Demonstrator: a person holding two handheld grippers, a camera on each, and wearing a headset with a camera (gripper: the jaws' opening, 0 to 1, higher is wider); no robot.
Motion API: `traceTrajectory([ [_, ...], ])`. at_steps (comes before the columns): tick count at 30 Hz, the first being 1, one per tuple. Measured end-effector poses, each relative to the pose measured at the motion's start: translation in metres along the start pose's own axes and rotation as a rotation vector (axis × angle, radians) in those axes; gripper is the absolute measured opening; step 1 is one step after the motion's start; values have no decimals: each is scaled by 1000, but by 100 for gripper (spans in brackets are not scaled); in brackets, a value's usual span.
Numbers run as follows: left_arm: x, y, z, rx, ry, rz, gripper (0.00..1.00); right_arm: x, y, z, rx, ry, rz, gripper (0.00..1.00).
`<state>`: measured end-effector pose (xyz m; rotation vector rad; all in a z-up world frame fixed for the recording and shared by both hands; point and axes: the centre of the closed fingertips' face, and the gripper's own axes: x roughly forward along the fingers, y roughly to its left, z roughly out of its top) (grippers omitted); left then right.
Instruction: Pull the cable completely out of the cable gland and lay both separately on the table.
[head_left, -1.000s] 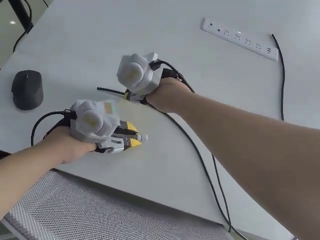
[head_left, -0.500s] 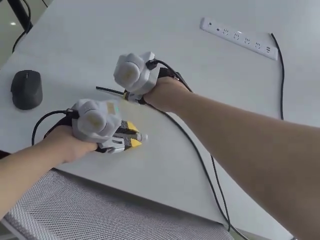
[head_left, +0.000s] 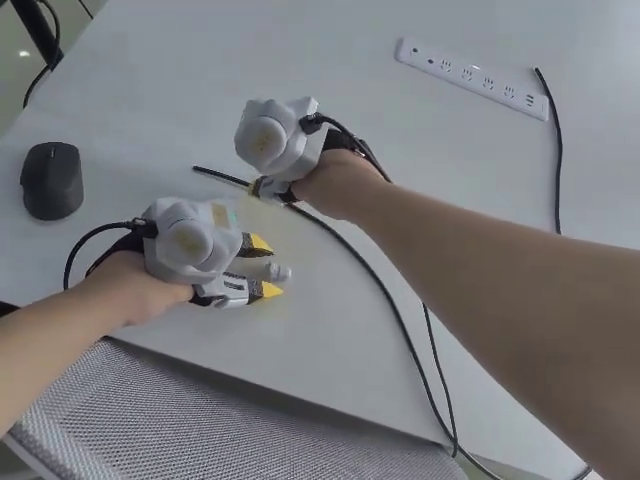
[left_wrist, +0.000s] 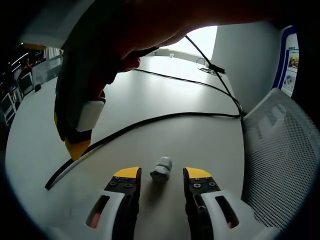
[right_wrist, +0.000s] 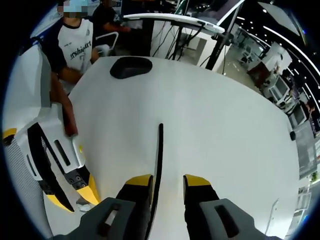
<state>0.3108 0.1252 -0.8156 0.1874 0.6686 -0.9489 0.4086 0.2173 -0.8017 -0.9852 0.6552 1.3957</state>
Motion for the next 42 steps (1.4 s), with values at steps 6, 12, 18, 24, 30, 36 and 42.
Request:
traceTrajectory([
  [6,-5,-2,5,-14,-5,15,42,-26,-9,1,47,-45,-33,28],
  [12,-16,-5,8,-43,-18,33,45,-64,-21,-11,88,-81,-93,35],
  [18,-29,-12,14,-62,-37,46,51,-111,-38,-28,189,-140,-184,43],
  [24,-43,-16,23,-66,-54,58,56,-157,-39,-48,226,-169,-251,50],
  [30,-54,-17,28,-67,-61,75,63,-208,-31,-62,281,-224,-333,57],
  [36,-70,-24,39,-69,-86,81,67,-250,-9,-86,358,-269,-387,59],
  [42,-89,-28,41,-89,-106,105,71,-277,10,-113,498,-364,-442,67],
])
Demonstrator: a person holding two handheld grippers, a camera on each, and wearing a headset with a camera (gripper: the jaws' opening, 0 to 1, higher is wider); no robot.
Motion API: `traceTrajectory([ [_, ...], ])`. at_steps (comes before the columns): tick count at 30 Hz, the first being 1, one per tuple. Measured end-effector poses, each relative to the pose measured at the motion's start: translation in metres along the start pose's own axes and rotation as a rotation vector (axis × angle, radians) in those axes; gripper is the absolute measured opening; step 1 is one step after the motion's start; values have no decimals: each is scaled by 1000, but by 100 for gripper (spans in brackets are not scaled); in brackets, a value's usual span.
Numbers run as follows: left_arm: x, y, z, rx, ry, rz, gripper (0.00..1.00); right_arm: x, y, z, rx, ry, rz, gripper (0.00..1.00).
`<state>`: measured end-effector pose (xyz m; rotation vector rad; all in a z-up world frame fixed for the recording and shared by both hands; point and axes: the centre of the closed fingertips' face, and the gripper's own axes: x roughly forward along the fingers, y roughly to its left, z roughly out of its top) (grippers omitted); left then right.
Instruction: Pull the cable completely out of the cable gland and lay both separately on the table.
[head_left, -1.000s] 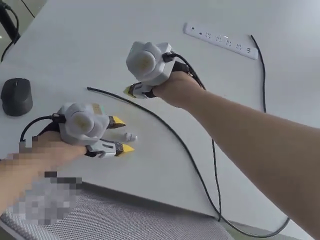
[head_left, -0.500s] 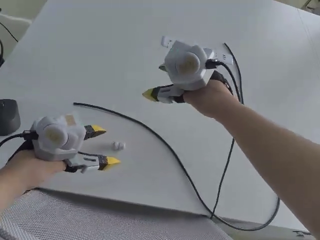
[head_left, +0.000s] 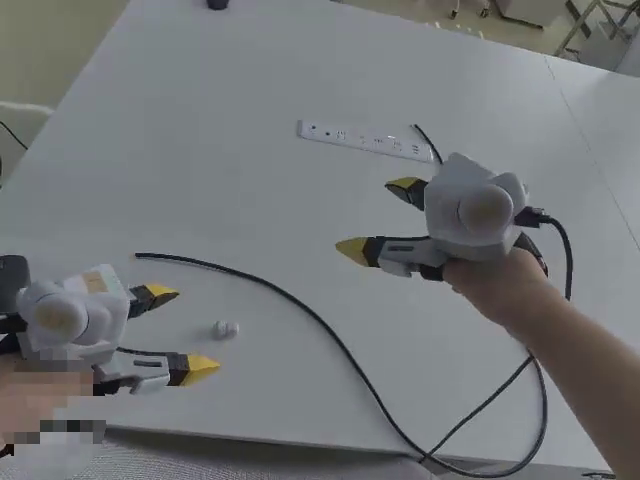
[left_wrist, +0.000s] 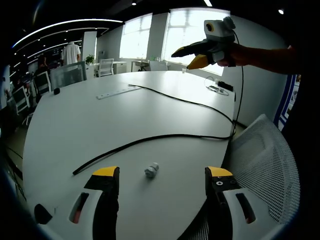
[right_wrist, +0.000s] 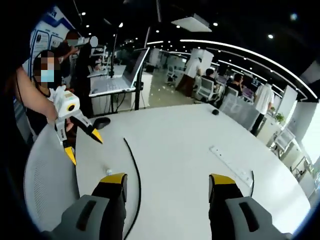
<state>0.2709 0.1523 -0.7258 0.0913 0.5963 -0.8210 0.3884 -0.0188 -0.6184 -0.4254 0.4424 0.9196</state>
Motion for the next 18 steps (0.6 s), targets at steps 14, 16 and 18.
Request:
traceTrajectory([
  [14,-45,3,-18,-76,42,64,82,-61,28,-61,255,-78,-16,88],
  [16,-48,5,-21,-79,47,71,87,-63,37,-70,256,-62,0,92],
  [18,-55,9,-22,-91,45,82,88,-67,49,-80,277,-48,24,98],
])
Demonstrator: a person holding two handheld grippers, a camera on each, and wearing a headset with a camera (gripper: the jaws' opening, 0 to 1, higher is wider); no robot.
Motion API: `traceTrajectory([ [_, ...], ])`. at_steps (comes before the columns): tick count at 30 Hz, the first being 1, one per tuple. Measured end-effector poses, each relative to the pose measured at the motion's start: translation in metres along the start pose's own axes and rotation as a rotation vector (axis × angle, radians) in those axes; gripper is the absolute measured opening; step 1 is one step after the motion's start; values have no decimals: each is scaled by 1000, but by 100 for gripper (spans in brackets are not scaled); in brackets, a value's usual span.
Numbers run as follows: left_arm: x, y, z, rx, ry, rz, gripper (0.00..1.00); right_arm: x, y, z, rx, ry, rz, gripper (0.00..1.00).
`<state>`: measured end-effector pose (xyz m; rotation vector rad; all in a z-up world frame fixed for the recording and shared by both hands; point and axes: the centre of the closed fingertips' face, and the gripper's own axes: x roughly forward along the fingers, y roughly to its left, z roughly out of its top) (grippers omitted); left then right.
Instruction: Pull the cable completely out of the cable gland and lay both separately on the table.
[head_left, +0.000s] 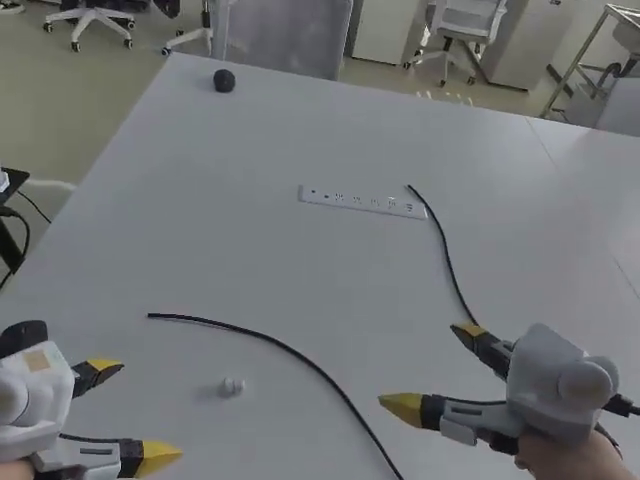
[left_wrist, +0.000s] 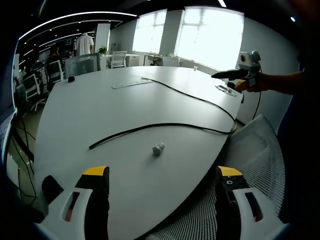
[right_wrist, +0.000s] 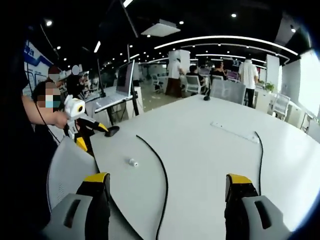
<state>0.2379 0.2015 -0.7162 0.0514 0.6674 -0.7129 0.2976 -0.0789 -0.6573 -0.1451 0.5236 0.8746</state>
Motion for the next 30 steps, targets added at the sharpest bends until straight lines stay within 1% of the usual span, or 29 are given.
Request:
traceTrajectory([
  [1,-2,2,0,-7,-3,5,89,-1,3,-4,9,0,11,99],
  [3,-4,4,0,-21,-5,8,92,-3,10,-17,22,22,23,99],
  [4,-5,5,-2,-31,-2,10,93,-3,12,-23,30,30,27,99],
  [5,-5,5,-4,-36,4,10,95,-3,17,-32,48,48,38,99],
  [6,-6,4,-9,-37,17,6,96,-3,20,-40,54,67,45,99],
  [7,-6,5,-12,-34,31,7,97,-3,22,-46,48,80,49,99],
  [8,-7,6,-14,-34,32,11,99,-3,24,-49,47,87,51,99],
  [9,-8,7,-15,-37,34,14,99,-3,28,-56,43,107,59,99],
  [11,-11,7,-17,-64,35,19,99,-4,33,-64,45,121,65,99],
  [13,-13,9,-22,-108,46,24,99,-6,36,-66,67,119,68,99],
  [14,-14,7,-25,-128,57,16,99,-6,38,-67,78,117,69,99],
  [15,-14,8,-26,-123,55,16,99,-6,39,-68,93,117,69,99],
  [17,-15,10,-28,-102,62,27,99,-5,42,-71,101,125,77,99],
  [18,-16,10,-28,-101,64,27,99,-5,44,-72,100,127,80,99],
  [19,-16,10,-29,-104,67,25,99,-4,50,-74,102,141,100,99],
  [20,-16,10,-29,-107,66,23,99,-4,52,-76,100,151,108,99],
  [22,-17,11,-28,-110,64,22,99,-3,53,-78,79,162,108,99],
  [26,-17,9,-27,-109,60,12,99,-2,51,-78,84,163,97,99],
  [30,-18,6,-24,-110,38,3,99,-2,50,-75,72,160,84,99],
])
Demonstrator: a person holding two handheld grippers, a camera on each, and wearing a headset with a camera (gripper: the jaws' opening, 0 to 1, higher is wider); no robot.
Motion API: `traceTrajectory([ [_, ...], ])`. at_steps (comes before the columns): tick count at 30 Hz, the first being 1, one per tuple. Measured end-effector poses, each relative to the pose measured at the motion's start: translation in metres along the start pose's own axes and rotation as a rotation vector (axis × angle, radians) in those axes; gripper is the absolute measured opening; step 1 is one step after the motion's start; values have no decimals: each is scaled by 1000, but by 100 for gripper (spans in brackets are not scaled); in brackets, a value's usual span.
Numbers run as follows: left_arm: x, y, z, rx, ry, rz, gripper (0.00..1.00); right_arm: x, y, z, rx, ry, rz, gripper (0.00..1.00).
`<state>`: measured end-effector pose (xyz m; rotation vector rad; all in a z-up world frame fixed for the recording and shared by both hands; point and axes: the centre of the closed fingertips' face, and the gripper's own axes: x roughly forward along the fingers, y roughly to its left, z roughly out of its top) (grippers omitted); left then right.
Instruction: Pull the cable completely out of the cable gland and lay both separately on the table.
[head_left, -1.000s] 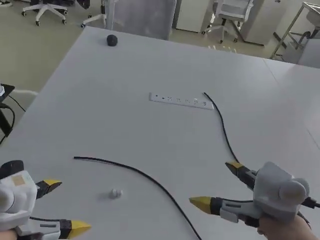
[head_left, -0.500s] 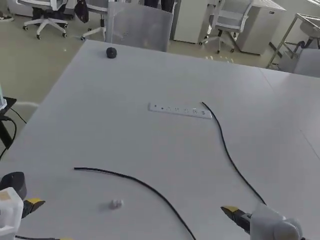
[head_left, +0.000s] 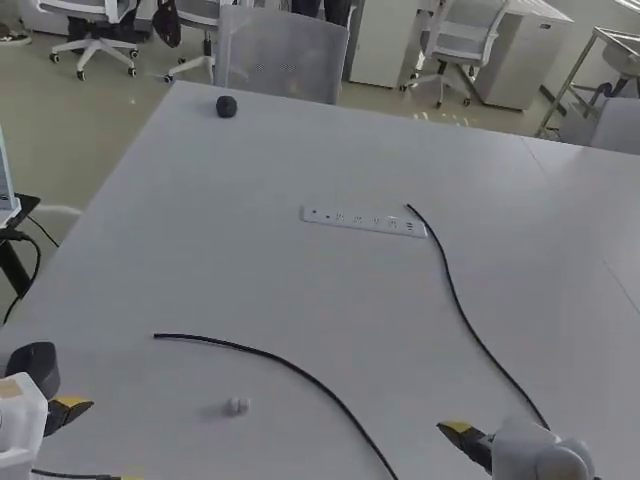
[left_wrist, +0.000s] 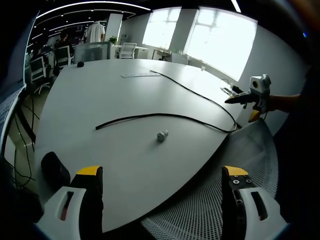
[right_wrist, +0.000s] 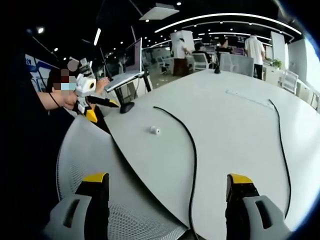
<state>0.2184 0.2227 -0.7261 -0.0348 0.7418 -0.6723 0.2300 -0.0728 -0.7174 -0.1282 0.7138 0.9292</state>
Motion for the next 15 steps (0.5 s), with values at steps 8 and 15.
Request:
traceTrajectory([
  [8,-2,-3,1,11,-7,-19,99,-3,-2,2,-13,-7,-6,99],
  [15,-3,-3,1,14,-2,-25,99,-5,-9,2,-15,-5,-20,99],
])
